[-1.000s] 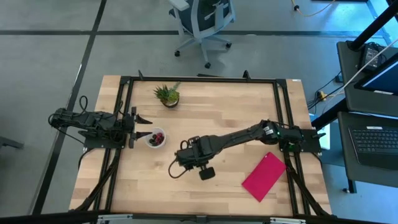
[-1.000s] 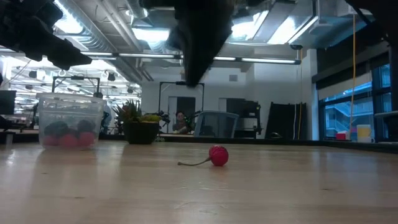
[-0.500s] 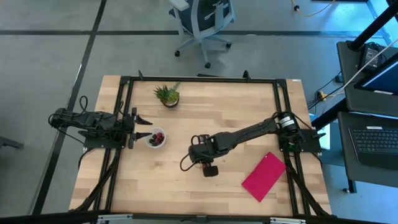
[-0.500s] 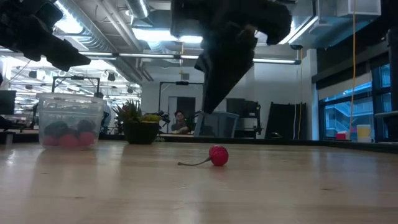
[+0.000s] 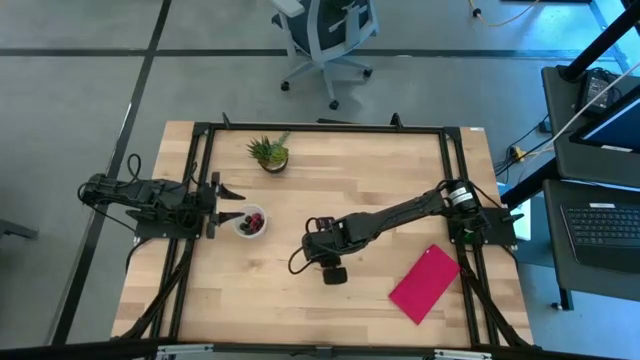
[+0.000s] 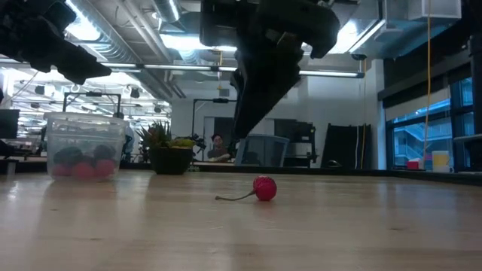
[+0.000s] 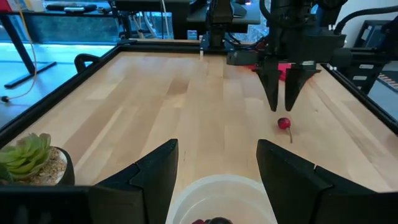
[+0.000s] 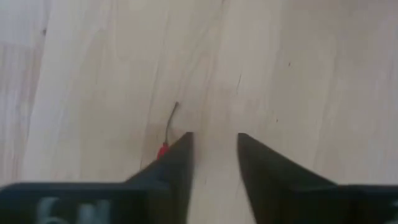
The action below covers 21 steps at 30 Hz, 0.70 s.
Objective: Pick and placing Produce into tupperware
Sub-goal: Put the red cherry into the transparent container
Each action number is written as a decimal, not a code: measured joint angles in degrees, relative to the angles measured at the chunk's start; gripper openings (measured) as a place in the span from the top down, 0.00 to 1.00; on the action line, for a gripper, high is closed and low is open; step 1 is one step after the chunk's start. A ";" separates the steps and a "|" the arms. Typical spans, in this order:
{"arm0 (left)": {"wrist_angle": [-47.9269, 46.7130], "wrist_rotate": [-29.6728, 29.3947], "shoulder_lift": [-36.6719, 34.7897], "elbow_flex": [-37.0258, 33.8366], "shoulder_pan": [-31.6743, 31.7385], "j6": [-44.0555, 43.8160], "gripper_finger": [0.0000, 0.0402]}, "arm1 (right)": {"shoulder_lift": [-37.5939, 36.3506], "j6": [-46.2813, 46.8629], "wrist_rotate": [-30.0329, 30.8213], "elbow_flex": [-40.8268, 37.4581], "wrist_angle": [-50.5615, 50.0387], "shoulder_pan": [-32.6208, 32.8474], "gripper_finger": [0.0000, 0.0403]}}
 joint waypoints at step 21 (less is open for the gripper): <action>0.25 -0.27 -0.02 0.00 0.00 1.42 0.47 | 3.87 1.47 0.72 0.02 2.08 7.44 0.23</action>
